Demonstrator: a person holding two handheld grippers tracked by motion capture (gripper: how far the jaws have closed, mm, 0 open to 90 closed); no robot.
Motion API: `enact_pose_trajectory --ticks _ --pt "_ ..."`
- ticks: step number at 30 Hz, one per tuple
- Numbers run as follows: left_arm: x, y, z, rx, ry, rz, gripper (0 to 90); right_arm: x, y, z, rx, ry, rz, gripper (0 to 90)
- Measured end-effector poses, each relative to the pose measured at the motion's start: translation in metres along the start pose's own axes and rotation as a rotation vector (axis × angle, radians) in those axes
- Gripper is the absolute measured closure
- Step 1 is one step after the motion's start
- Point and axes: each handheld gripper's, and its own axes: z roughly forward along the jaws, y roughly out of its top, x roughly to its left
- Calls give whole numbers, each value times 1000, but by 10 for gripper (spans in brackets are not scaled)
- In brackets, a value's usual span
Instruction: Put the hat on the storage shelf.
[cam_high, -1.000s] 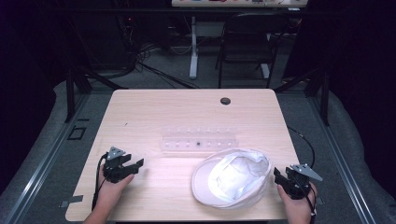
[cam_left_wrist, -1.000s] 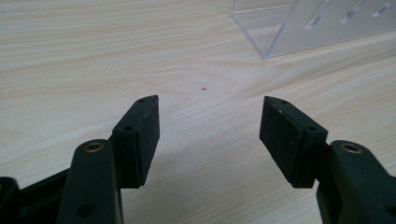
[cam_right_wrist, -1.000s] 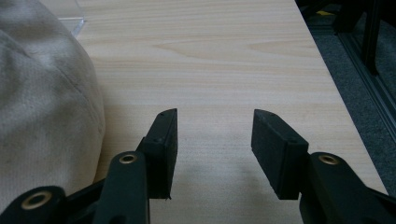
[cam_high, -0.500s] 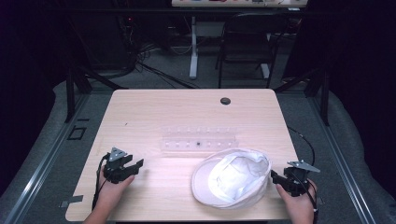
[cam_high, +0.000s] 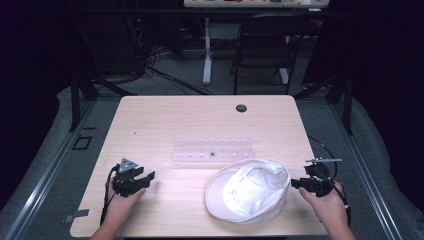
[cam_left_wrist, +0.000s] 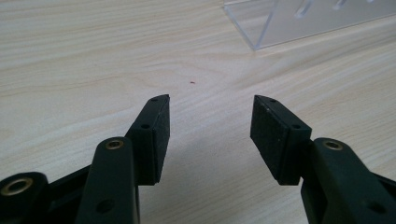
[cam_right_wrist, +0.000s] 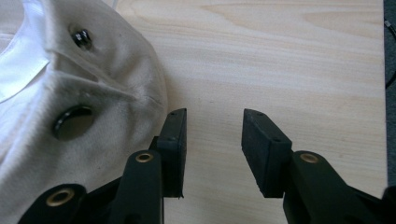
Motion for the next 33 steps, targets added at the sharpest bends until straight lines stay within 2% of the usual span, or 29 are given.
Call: enact_pose_trajectory --ticks 9,20,24,27,29,31,33 --pt "0 -1 1 8 7 -6 476 9 22 -13 84 12 -26 590" --pt "0 -1 2 9 0 -7 471 11 57 -33 155 47 28 551" --pt "-1 -1 2 6 -4 -8 470 16 70 -40 162 52 20 541" --pt "-1 -1 2 8 -7 -6 470 22 77 -43 184 61 11 529" --pt "-1 -1 3 8 -5 -5 470 25 78 -42 189 55 11 526" --pt "-2 -1 2 10 -6 -3 470 30 83 -38 223 42 -10 516" --pt "-2 -1 2 11 -7 0 470 33 84 -34 238 31 -6 512"
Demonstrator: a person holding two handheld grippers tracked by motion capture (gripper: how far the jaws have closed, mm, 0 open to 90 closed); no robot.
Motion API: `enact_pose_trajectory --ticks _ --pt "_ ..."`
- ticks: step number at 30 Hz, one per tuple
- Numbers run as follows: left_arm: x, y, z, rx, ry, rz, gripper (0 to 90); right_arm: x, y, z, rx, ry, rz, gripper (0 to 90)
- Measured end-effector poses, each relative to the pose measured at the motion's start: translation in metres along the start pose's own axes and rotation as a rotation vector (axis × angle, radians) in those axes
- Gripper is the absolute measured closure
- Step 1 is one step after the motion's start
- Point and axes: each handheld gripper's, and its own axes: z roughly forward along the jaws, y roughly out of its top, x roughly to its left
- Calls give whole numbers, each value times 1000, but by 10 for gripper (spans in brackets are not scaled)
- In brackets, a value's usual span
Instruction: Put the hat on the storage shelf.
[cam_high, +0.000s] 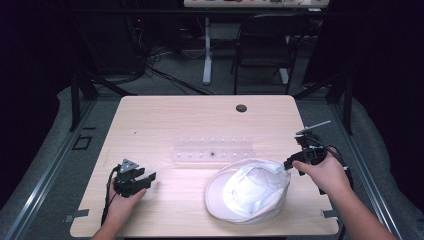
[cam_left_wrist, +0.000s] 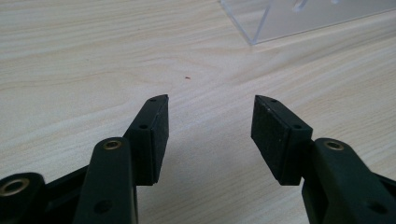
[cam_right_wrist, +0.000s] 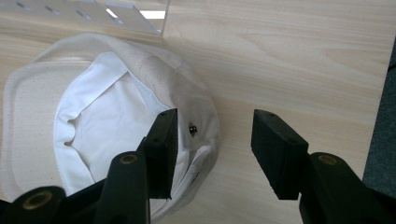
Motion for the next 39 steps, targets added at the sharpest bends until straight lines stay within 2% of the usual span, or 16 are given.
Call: enact_pose_trajectory --ticks 4,13,19,20,21,23,24,26,27,28,29,35,37,39 --pt "0 0 1 2 -1 3 470 4 3 9 33 -18 6 494" --pt "-1 0 1 3 -4 0 469 5 7 19 96 -7 12 495" --pt "-1 0 1 3 -3 1 469 7 8 27 105 1 29 518" --pt "-1 0 1 4 -4 2 469 9 8 28 104 -6 44 525" --pt "-1 0 1 4 -4 3 469 9 8 28 129 -8 34 529" --pt "-1 0 1 4 -5 2 469 9 7 29 139 -14 31 530" --pt "-1 0 1 3 -5 2 469 9 7 30 156 -26 13 530" --pt "-1 0 1 4 -4 1 469 12 4 35 149 -24 43 535" --pt "-1 0 1 3 -5 3 469 12 4 36 182 -21 29 538" --pt "-1 0 1 3 -5 3 468 12 4 36 182 -21 29 538" --pt "-1 0 1 4 -5 3 468 13 3 39 189 -28 43 551" --pt "-1 0 1 6 -5 6 468 13 1 41 254 -66 33 635" --pt "-1 0 1 6 -5 5 468 13 0 42 236 -62 50 657" --pt "-1 0 1 6 -4 5 468 13 0 41 249 -60 58 682"
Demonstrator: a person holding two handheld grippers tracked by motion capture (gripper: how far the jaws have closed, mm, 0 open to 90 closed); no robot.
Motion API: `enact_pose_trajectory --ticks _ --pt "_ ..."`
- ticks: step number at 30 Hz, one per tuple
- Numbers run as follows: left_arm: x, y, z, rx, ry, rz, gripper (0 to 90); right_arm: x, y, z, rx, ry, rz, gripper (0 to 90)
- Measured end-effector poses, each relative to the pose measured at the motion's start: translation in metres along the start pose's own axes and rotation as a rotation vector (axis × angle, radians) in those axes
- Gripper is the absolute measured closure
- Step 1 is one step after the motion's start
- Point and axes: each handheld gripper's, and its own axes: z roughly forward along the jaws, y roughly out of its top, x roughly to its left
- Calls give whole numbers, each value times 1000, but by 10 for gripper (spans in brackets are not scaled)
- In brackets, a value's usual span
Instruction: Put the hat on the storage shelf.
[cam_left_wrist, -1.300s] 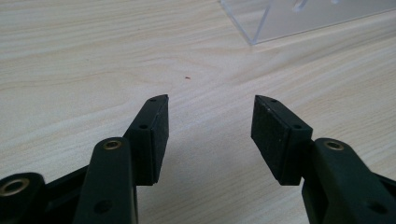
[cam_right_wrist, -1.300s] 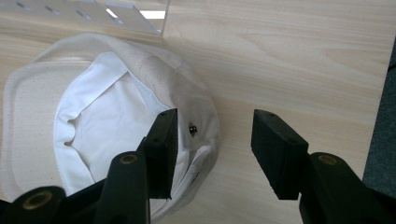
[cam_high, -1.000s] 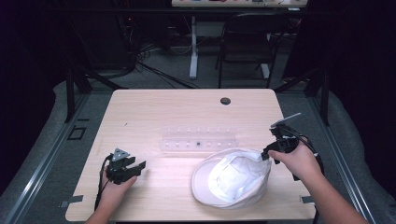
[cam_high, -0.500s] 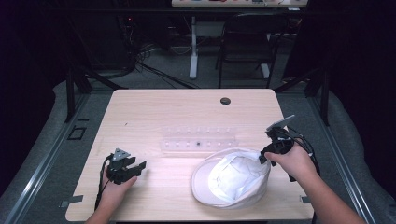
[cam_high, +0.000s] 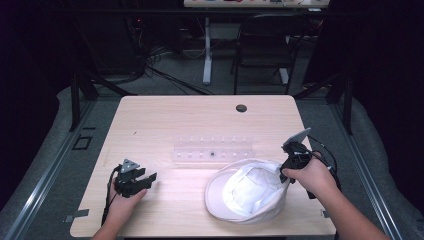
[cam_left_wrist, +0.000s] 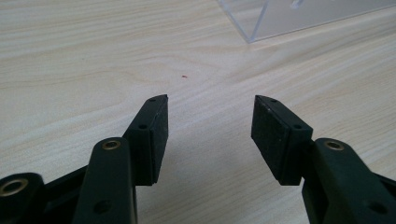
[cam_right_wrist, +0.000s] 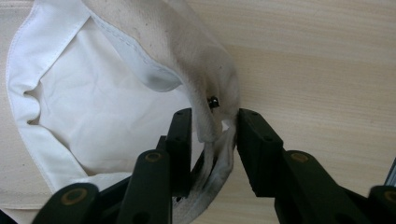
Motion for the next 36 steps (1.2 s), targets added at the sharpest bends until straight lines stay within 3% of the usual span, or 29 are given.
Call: enact_pose_trajectory --ticks 6,10,16,27,36 --pt "0 0 0 1 0 1 468 6 -2 -3 -19 -19 -12 768" --pt "-1 0 0 2 1 1 467 9 -2 -5 -5 -34 -33 791" --pt "-1 0 0 0 0 2 468 13 -2 -7 -19 -29 -21 798" --pt "-1 0 0 0 -1 2 467 10 0 -17 19 74 6 804" --pt "-1 0 0 3 2 2 467 12 1 -30 27 116 9 805"
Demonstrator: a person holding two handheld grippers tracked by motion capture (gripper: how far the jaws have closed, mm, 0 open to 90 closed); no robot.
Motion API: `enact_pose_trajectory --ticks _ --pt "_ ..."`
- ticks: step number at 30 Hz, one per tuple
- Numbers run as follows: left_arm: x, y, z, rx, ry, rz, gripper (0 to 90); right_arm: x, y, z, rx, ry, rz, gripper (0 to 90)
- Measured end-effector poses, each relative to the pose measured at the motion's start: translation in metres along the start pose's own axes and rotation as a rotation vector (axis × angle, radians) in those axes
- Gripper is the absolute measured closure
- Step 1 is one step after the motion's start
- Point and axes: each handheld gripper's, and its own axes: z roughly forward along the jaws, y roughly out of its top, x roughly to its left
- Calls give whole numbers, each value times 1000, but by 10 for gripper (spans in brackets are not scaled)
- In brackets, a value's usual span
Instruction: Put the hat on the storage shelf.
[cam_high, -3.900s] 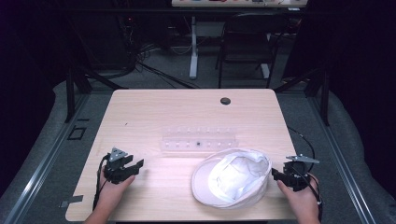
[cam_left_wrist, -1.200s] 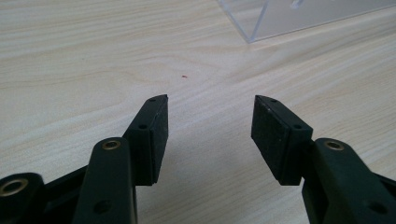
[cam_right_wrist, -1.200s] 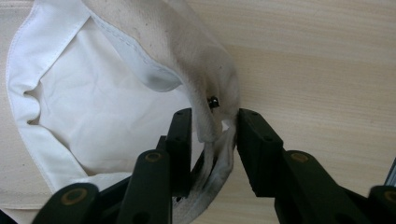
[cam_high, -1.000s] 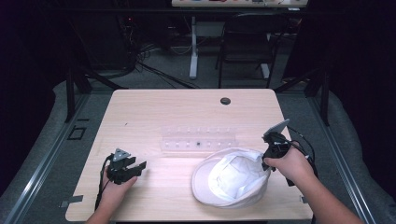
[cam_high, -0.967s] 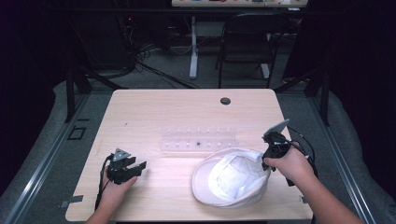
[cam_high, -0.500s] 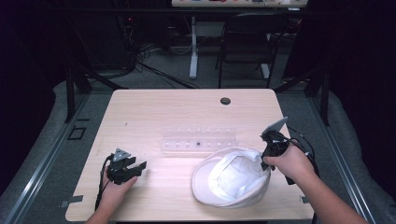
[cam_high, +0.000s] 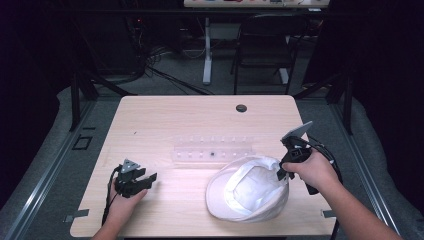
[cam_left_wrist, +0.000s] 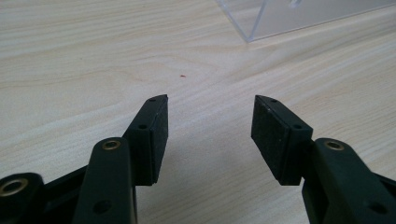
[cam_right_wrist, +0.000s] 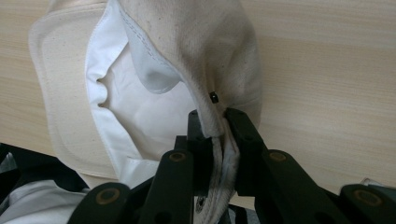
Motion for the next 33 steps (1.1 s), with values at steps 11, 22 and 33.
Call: enact_pose_trajectory --ticks 11,22,33 --pt "0 0 0 -3 1 -4 467 13 0 -17 -10 -14 10 805" --pt "0 0 0 -2 -2 -3 467 21 0 -35 11 -46 13 805" --pt "0 0 0 -4 -1 0 468 28 1 -51 8 52 1 806"
